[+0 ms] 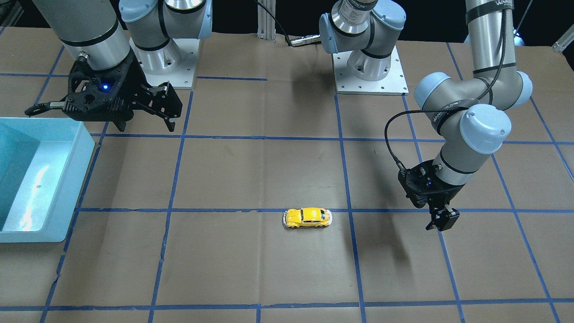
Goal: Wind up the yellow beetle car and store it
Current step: 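Raise the left gripper away while the car rolls toward the bin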
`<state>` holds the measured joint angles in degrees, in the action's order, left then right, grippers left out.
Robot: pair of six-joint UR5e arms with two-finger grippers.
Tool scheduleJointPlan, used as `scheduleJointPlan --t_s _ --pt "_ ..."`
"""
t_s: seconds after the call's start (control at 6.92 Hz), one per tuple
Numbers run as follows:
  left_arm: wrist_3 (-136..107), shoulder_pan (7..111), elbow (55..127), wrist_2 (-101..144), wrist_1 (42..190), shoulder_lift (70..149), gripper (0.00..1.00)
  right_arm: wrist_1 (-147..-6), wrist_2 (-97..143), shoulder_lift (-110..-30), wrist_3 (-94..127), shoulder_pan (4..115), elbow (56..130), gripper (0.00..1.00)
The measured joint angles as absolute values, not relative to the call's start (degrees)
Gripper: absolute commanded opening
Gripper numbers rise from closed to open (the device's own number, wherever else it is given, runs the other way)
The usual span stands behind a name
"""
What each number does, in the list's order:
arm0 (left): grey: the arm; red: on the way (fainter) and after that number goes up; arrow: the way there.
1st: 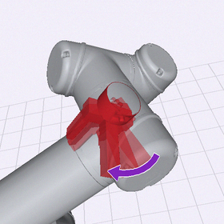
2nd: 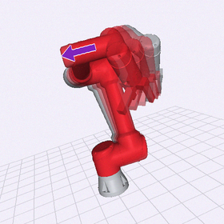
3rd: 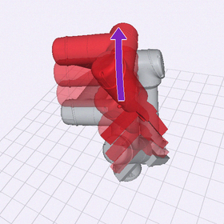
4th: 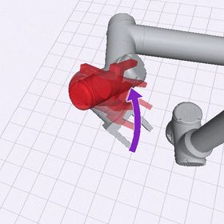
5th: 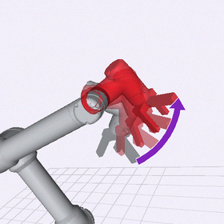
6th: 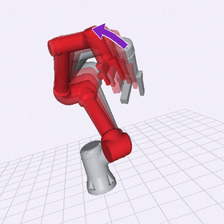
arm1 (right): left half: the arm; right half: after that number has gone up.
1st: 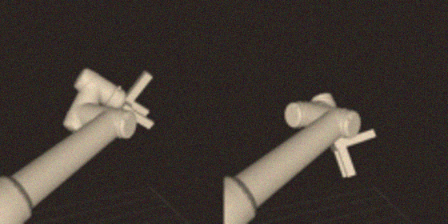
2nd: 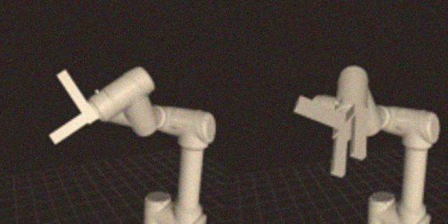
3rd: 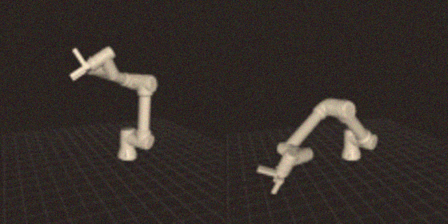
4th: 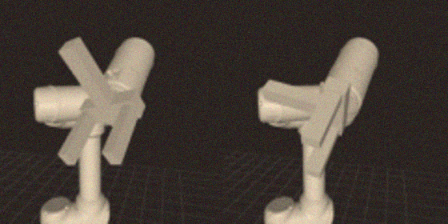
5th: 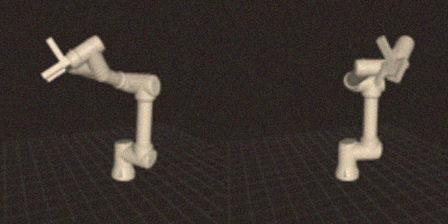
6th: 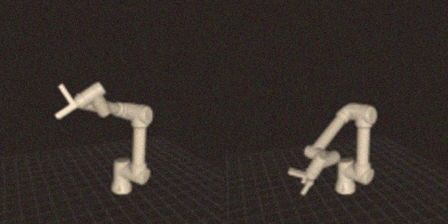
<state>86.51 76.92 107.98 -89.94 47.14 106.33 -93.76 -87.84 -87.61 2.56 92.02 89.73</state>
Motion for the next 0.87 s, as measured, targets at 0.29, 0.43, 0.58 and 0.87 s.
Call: scheduleJointPlan --t_s 0.29,0.43,0.58,0.87 --pt "78.35 80.17 104.87 -91.74 52.43 102.31 1.0 -93.48 -88.08 -87.67 2.42 91.91 89.56 1.0" --pt "72.62 81.88 102.26 -92.17 55.89 101.45 1.0 -93.22 -88.15 -87.77 2.39 91.74 89.41 1.0" --pt "66.87 84.13 99.03 -93.26 60.63 100.73 1.0 -93.03 -88.23 -87.84 2.38 91.61 89.29 1.0" --pt "56.23 88.97 93.04 -96.7 73.3 97.54 1.0 -93.1 -88.74 -88.11 2.45 92.08 88.69 1.0"
